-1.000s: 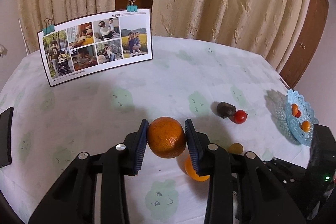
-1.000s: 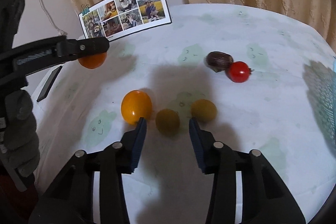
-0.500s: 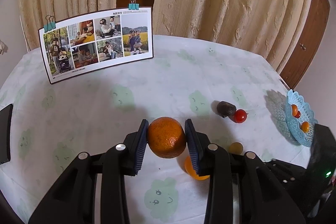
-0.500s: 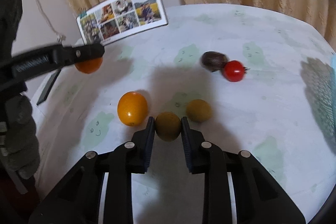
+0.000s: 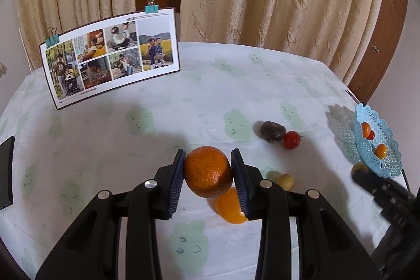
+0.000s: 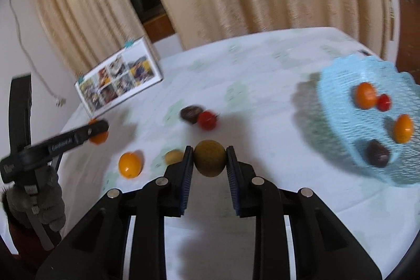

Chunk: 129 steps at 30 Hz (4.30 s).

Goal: Organize fruits
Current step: 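Carry the olive-brown fruit over the blue basket with the right gripper while the left holds the tangerine, then open the right gripper over the basket while the left lowers the tangerine in and opens, then move both grippers back over the remaining fruit on the table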

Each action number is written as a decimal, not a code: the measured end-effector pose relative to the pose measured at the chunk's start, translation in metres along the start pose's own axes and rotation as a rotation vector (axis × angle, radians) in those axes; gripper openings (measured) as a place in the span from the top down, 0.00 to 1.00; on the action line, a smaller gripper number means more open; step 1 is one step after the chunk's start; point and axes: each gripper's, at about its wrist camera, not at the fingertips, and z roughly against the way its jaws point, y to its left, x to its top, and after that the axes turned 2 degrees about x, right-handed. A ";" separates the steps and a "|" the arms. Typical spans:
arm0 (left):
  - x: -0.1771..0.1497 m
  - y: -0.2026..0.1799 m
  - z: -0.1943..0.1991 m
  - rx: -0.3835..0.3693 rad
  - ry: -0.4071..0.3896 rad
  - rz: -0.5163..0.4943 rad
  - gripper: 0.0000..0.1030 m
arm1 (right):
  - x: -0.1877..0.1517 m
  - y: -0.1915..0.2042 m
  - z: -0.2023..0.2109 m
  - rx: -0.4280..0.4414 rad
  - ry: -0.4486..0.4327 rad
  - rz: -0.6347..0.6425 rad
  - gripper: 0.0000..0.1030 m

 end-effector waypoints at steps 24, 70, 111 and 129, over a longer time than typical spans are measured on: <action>0.005 -0.103 0.001 -0.077 0.003 -0.160 0.65 | -0.004 -0.143 0.098 -0.268 -0.218 -0.242 0.74; 0.019 -0.266 -0.043 -0.305 0.038 -0.351 0.28 | -0.031 -0.168 0.116 -0.428 -0.356 -0.319 0.38; 0.050 -0.081 -0.136 0.037 0.258 -0.043 0.19 | -0.024 -0.116 0.088 -0.354 -0.299 -0.199 0.38; 0.044 -0.071 -0.126 0.035 0.244 -0.081 0.13 | -0.019 -0.102 0.075 -0.329 -0.272 -0.165 0.38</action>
